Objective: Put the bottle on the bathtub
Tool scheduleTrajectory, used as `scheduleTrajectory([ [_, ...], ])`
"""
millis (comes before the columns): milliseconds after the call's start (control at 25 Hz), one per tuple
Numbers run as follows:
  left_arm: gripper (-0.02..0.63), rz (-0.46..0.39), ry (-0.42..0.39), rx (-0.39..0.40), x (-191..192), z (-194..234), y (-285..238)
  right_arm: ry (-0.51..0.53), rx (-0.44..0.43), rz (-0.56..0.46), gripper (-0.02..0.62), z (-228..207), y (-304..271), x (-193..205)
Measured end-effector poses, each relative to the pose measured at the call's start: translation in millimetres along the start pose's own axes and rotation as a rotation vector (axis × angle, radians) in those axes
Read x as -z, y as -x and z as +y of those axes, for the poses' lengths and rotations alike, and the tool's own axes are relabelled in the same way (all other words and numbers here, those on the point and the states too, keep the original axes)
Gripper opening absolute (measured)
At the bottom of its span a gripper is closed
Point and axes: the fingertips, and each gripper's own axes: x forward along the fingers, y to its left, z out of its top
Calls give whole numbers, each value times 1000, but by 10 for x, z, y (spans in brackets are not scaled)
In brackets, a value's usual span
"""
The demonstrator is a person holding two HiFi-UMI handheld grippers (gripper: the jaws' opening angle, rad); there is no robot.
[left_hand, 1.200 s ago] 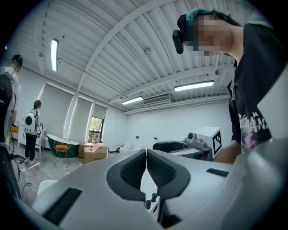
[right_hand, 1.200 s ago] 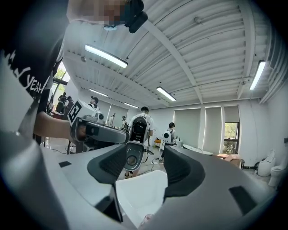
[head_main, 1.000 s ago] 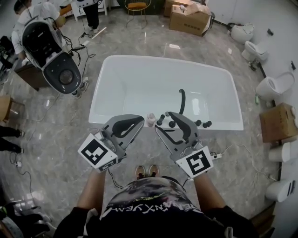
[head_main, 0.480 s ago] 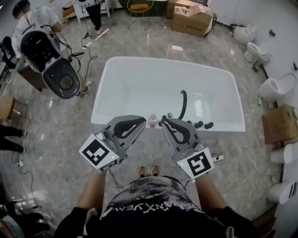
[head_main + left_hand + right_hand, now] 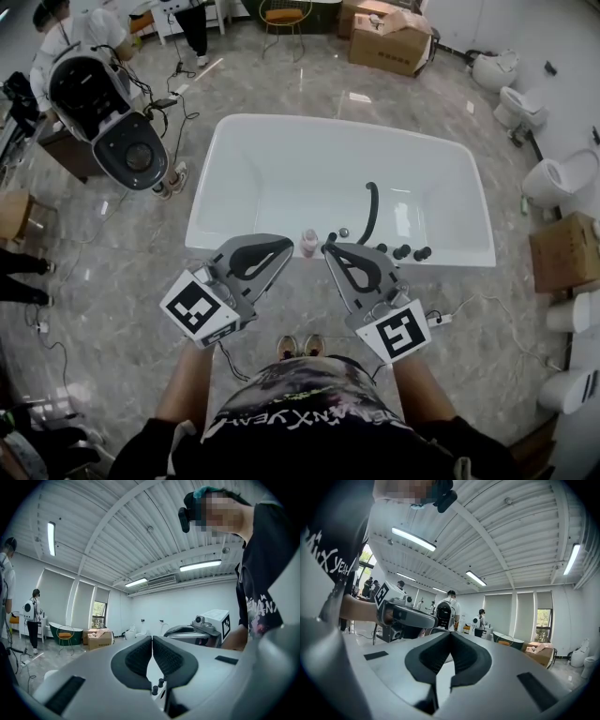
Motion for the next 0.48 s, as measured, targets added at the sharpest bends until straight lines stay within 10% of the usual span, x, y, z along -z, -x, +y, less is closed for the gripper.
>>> scheduleTrajectory([
  [480, 24, 7, 2, -12, -13, 90, -52, 31, -51, 31, 0, 24, -69, 12],
])
